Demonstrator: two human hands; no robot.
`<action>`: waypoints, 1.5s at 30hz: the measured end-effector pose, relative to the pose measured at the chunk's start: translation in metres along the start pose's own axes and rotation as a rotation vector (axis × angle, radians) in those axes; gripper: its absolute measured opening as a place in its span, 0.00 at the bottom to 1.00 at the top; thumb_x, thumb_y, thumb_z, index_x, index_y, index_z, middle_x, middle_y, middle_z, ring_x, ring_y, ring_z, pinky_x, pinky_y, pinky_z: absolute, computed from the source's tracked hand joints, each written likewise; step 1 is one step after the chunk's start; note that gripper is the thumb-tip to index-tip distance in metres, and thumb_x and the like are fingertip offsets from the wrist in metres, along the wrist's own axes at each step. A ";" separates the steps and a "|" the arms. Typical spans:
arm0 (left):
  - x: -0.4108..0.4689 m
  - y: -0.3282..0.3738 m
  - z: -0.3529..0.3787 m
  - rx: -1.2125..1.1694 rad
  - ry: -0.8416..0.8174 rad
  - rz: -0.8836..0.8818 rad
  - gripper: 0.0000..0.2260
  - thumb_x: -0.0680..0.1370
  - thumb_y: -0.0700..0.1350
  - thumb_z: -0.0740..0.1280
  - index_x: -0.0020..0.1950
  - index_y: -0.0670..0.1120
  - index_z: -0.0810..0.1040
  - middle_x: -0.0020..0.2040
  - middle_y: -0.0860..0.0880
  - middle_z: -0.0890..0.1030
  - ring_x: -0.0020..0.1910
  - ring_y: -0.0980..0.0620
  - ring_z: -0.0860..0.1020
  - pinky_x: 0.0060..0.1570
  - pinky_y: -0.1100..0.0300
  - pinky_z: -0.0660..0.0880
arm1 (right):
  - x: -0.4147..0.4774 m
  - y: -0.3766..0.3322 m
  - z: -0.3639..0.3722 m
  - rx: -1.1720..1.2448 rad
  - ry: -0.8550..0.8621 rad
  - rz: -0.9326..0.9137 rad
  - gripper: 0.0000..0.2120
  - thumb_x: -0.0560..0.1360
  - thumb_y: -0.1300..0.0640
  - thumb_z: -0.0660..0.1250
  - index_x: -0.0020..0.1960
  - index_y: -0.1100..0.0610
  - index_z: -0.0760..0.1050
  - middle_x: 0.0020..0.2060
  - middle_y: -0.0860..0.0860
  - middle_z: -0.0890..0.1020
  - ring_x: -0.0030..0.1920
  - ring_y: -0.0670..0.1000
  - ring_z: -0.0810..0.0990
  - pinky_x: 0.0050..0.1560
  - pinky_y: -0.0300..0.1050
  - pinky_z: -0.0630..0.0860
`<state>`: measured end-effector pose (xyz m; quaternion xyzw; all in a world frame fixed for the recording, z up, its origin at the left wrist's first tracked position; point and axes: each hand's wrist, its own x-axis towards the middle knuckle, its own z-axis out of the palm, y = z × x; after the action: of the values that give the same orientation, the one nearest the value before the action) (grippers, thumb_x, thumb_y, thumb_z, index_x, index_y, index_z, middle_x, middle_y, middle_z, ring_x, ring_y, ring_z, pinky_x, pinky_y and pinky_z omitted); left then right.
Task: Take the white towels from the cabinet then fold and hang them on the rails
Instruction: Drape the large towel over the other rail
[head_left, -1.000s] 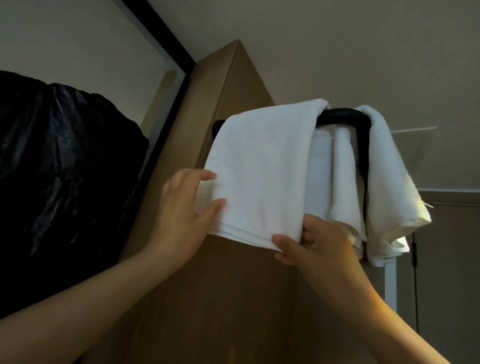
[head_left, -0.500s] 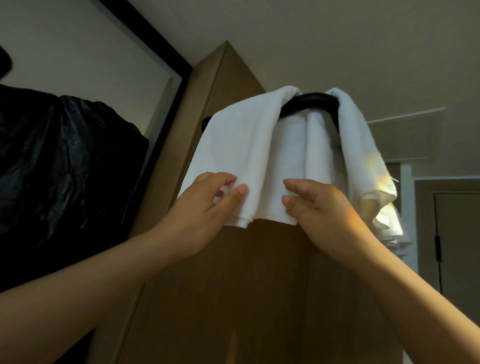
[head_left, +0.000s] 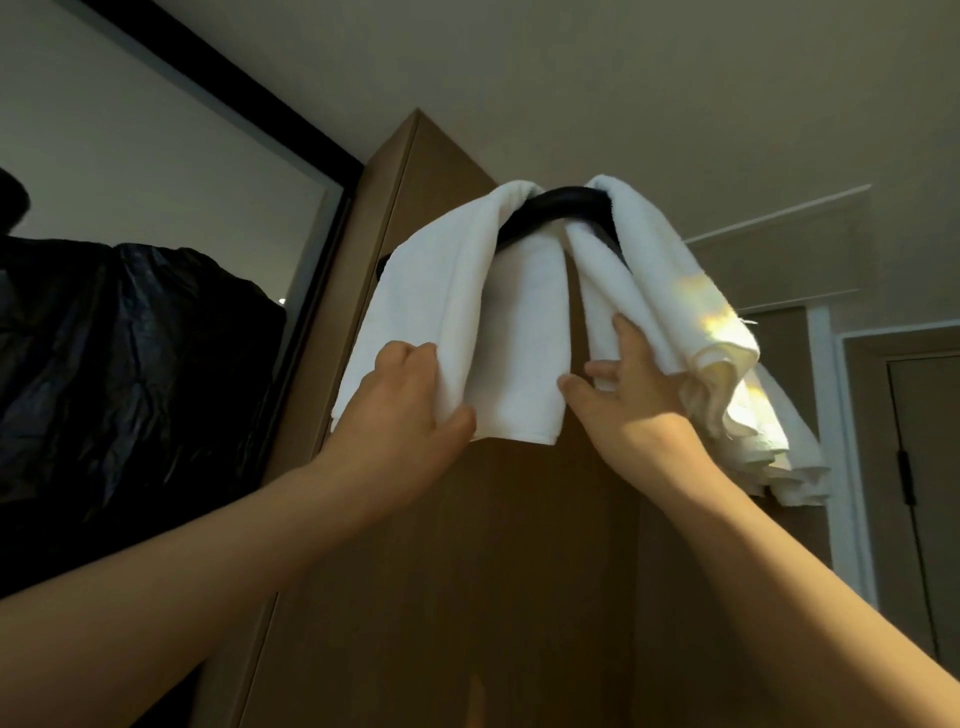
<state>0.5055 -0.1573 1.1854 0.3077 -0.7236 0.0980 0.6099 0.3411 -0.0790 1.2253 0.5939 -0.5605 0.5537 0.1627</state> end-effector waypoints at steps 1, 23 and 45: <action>-0.002 -0.001 0.000 0.018 0.009 -0.003 0.14 0.78 0.52 0.64 0.57 0.45 0.68 0.56 0.48 0.68 0.50 0.49 0.73 0.49 0.51 0.77 | 0.003 0.000 0.005 0.021 -0.015 0.007 0.37 0.80 0.51 0.64 0.80 0.46 0.44 0.71 0.50 0.71 0.69 0.53 0.71 0.57 0.41 0.66; -0.010 -0.008 -0.008 -0.187 0.119 0.251 0.05 0.75 0.45 0.70 0.44 0.44 0.80 0.41 0.48 0.77 0.41 0.55 0.76 0.43 0.54 0.78 | -0.006 -0.002 0.020 0.207 -0.182 -0.102 0.15 0.77 0.54 0.69 0.62 0.57 0.77 0.46 0.50 0.85 0.44 0.46 0.85 0.53 0.48 0.82; 0.023 -0.093 0.015 -0.720 0.017 -0.377 0.13 0.76 0.55 0.68 0.56 0.49 0.78 0.54 0.50 0.81 0.53 0.52 0.80 0.52 0.56 0.79 | -0.018 -0.032 0.029 -0.149 0.019 -0.146 0.12 0.75 0.52 0.69 0.41 0.56 0.67 0.33 0.48 0.70 0.30 0.44 0.69 0.21 0.31 0.64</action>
<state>0.5437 -0.2458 1.1815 0.2010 -0.6375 -0.2727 0.6920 0.3860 -0.0838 1.2139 0.6143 -0.5537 0.5027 0.2516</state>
